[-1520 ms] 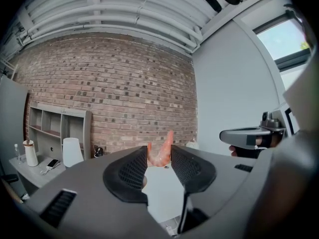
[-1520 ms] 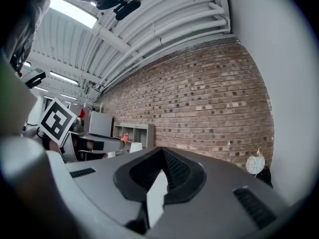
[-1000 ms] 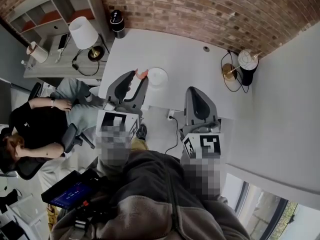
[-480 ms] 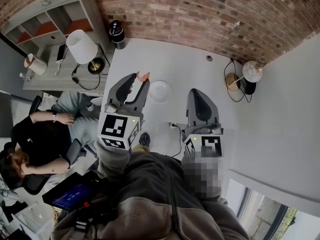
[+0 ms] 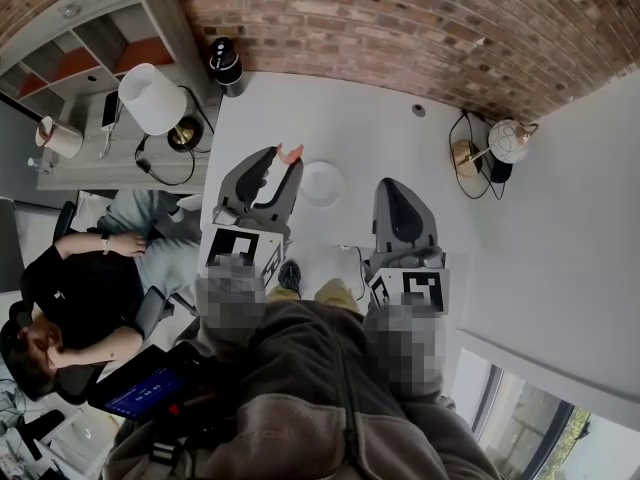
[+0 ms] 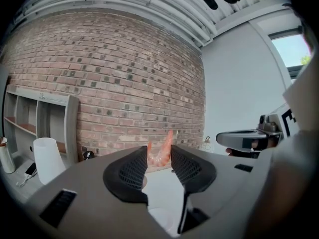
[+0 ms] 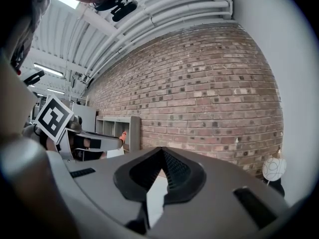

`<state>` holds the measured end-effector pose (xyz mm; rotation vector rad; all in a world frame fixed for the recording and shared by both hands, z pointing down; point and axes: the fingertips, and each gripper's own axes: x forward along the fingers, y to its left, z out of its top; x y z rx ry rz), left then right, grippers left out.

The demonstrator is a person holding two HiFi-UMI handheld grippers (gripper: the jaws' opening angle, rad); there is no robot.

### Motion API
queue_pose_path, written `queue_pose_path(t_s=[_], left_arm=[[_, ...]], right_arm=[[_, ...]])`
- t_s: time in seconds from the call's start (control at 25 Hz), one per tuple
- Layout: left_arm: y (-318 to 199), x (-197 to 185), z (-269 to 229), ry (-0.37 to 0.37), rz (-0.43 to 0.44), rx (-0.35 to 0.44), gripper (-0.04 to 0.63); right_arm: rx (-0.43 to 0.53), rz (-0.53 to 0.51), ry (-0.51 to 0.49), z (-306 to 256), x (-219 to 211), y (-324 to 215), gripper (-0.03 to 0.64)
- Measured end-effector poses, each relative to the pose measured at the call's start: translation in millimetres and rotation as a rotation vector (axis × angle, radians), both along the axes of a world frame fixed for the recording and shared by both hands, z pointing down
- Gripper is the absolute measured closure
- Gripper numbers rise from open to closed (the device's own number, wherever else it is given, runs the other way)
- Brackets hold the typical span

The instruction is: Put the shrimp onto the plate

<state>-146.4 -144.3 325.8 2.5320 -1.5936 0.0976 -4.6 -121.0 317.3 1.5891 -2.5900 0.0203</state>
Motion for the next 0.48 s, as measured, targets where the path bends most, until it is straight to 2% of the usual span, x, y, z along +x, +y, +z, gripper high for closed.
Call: queue_pose_path(t_s=[0.48], left_arm=[[-15,4,5,-0.011,-0.060,-0.022,0.448]], right_arm=[[-0.016,-0.073,-0.003,7,4,-25,0.615]])
